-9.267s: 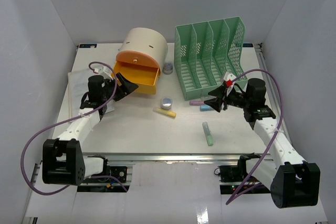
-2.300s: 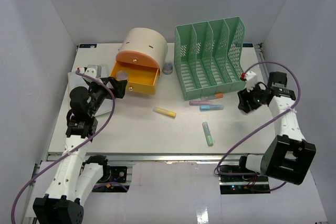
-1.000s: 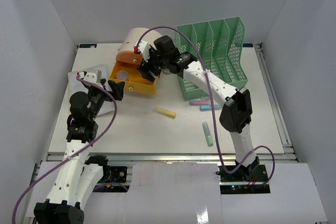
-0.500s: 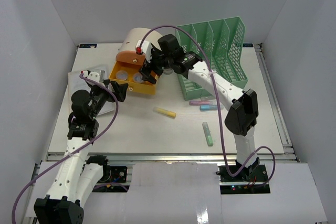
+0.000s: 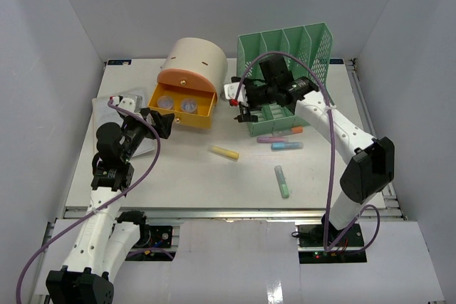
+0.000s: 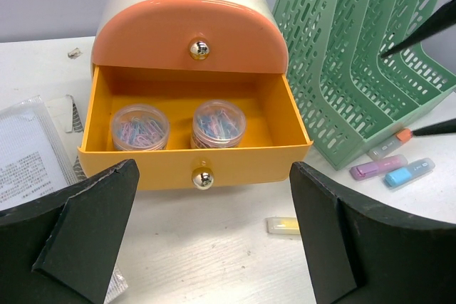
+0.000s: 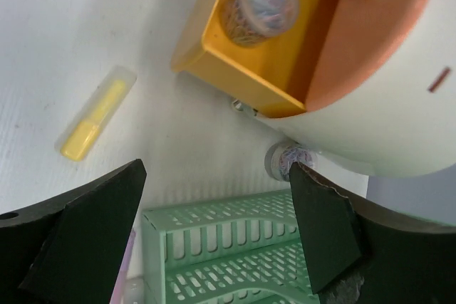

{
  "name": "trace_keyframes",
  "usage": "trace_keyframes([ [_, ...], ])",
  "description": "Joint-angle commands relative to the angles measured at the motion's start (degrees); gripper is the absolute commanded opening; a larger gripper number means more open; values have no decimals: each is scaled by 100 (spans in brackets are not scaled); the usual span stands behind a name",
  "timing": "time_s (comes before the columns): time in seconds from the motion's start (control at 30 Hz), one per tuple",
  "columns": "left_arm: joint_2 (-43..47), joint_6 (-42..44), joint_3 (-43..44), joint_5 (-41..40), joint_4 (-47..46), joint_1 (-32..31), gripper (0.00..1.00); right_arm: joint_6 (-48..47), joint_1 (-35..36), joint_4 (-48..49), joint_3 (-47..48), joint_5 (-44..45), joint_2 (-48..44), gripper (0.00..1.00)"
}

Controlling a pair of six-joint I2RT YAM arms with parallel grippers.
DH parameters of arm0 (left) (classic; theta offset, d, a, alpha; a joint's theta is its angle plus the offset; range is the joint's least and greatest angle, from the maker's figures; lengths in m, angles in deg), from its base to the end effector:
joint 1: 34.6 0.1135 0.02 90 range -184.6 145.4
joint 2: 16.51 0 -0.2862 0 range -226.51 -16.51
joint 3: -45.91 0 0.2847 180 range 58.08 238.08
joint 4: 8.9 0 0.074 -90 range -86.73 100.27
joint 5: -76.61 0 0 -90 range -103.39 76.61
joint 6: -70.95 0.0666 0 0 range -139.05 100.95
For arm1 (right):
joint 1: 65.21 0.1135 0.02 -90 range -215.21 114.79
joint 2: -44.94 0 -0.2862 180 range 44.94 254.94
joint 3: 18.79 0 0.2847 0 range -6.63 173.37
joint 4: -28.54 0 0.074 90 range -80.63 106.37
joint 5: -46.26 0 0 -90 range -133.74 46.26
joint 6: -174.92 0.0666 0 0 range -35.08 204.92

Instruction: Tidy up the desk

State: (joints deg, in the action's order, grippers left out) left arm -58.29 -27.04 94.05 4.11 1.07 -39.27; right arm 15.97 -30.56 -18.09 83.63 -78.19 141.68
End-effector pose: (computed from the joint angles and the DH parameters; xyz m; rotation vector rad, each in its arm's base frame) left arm 0.2244 -0.0384 0.3271 0.1883 1.6365 -0.4182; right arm 0.3358 0.2779 0.3414 -1.8695 1.0858 0.3462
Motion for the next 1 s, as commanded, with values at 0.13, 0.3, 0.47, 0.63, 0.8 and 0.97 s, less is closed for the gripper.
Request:
trace_keyframes([
  [0.13,91,18,33,29,-79,10,98,-838,40,145,981,1033,1360,82],
  [0.3,83,51,42,0,-70,10,98,-100,32,600,1582,1685,2171,79],
  [0.47,100,69,51,5,-62,10,98,195,-71,1009,1668,2242,2584,79],
  [0.63,129,69,60,55,-67,10,98,326,-399,1052,1616,2338,2637,79],
  [0.8,153,53,68,86,-78,10,98,305,-643,1113,1312,2354,2531,79],
  [0.97,144,39,64,87,-79,10,98,312,-783,1161,1170,2228,2512,79],
])
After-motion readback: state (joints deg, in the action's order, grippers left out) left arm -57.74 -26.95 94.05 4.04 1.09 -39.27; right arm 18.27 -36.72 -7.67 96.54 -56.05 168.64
